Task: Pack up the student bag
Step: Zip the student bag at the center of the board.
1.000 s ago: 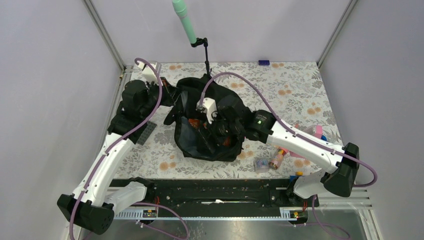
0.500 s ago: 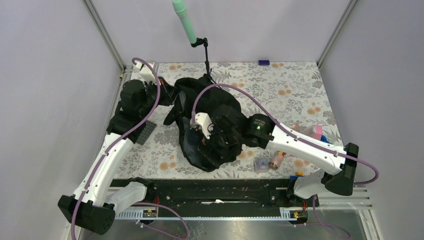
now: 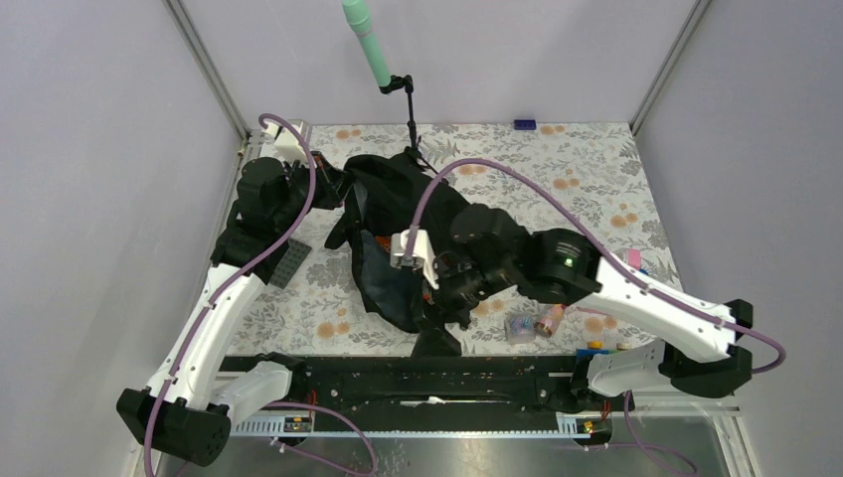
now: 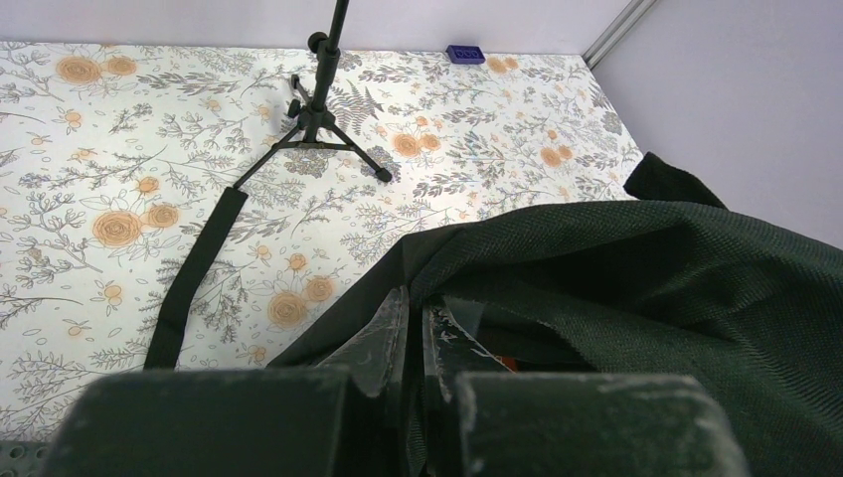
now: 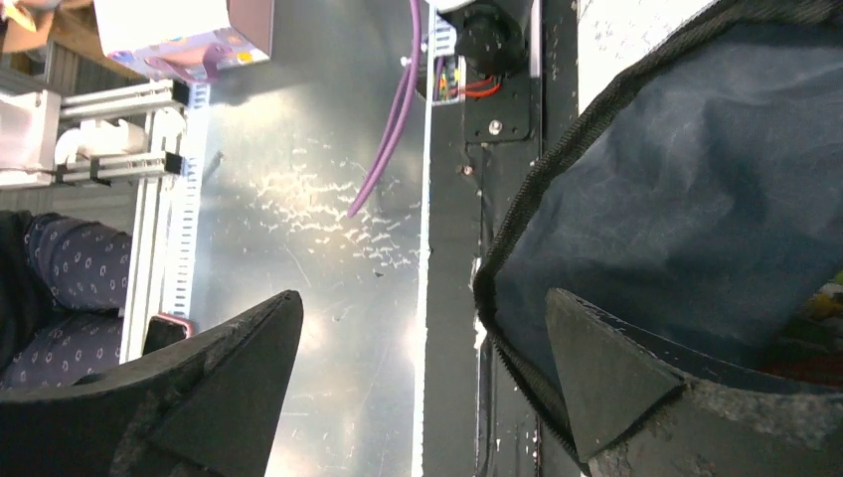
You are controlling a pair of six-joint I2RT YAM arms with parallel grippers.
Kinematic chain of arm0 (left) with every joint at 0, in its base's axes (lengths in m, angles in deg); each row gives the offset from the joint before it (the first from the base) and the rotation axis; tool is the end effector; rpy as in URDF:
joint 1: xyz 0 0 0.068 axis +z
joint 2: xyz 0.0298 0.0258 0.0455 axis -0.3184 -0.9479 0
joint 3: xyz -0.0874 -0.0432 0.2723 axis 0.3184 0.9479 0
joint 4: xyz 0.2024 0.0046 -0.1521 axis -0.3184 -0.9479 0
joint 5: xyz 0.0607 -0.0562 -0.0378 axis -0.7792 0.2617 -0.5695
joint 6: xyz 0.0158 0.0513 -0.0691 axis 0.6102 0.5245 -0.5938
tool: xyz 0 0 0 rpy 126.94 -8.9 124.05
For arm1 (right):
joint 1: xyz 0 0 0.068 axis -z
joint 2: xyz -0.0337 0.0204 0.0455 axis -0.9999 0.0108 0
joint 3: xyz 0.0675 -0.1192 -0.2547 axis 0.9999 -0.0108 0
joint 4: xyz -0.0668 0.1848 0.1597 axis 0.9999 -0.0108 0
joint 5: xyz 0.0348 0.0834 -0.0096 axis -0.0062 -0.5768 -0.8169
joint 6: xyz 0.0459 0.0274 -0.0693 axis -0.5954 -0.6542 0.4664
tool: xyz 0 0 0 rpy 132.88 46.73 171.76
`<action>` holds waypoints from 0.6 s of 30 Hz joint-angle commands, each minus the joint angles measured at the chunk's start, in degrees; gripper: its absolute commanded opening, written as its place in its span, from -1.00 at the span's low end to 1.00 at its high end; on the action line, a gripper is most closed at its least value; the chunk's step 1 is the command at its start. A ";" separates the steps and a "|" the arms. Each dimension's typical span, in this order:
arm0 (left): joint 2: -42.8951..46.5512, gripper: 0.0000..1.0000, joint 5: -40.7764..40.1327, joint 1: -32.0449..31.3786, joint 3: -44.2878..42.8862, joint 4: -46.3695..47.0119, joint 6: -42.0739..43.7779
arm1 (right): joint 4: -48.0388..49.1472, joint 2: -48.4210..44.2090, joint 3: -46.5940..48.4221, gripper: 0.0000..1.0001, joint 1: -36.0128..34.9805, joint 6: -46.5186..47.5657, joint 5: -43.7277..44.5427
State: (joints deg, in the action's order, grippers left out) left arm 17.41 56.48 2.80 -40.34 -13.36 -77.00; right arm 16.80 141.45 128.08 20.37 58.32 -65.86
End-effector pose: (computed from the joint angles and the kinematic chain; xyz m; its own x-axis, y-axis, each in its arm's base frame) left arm 0.2358 -0.0843 0.4042 -0.3385 -0.2653 -0.9028 0.3775 0.8405 -0.3886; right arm 0.0678 0.2846 0.4249 -0.1692 -0.4902 -0.8551 -0.9650 -0.0939 0.2447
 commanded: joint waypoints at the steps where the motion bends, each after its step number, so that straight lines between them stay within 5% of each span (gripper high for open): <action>1: 0.84 -1.00 -1.23 1.07 -1.03 8.32 -0.32 | 3.37 -4.52 2.83 0.97 -0.42 -3.27 3.09; 8: 1.11 -1.00 -0.63 1.22 -1.16 8.13 -0.30 | 10.76 -12.99 -2.39 0.97 -0.35 -11.02 39.28; 18: -0.47 -1.00 1.01 1.62 -2.43 6.63 -0.01 | 20.22 -5.54 1.40 0.88 -1.03 1.38 40.56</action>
State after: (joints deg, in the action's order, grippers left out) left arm 17.06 57.31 3.41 -40.34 -13.23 -76.98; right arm 30.44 130.28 127.56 20.15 54.98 -28.40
